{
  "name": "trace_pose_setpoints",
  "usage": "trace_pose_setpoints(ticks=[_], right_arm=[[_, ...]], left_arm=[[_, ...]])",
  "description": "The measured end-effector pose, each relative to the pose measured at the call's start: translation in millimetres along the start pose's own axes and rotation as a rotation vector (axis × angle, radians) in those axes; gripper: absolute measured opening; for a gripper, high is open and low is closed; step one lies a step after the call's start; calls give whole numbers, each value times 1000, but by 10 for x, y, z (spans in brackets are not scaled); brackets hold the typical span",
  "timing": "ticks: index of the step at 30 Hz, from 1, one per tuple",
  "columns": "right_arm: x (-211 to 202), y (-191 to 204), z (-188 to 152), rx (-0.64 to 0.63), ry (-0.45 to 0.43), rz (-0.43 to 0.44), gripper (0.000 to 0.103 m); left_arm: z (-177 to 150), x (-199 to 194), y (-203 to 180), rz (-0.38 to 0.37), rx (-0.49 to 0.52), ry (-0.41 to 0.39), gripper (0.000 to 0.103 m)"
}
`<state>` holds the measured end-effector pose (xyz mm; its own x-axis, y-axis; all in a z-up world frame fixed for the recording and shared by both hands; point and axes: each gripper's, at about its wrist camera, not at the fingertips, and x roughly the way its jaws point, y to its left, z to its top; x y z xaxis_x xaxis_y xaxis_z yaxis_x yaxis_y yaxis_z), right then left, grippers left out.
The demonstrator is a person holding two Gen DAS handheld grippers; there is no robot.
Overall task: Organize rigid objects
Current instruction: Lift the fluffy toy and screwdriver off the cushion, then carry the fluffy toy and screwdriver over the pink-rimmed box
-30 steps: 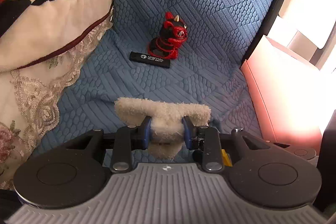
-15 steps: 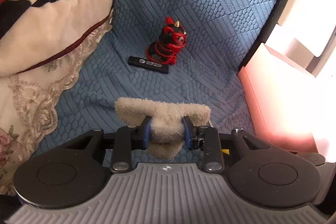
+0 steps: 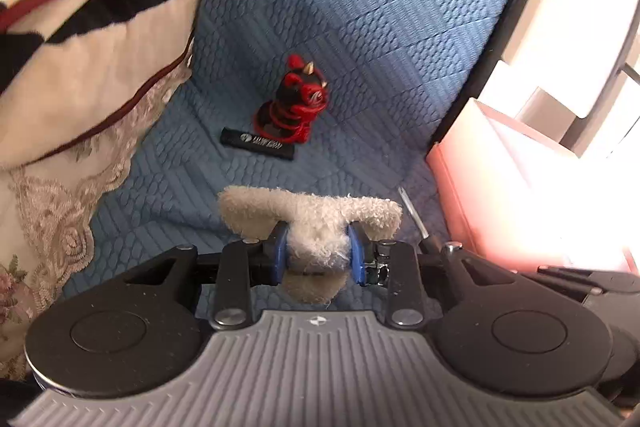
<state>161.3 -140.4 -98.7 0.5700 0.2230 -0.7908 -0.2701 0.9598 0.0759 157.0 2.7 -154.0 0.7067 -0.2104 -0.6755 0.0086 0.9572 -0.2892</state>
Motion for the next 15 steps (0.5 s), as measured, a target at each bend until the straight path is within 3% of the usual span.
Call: trace_pose_setpoints(ticks=[15], right_arm=[[-535,-379,131,84,-76,43,20]], left_arm=[[175,-328,-370,-88,21,-57,36]])
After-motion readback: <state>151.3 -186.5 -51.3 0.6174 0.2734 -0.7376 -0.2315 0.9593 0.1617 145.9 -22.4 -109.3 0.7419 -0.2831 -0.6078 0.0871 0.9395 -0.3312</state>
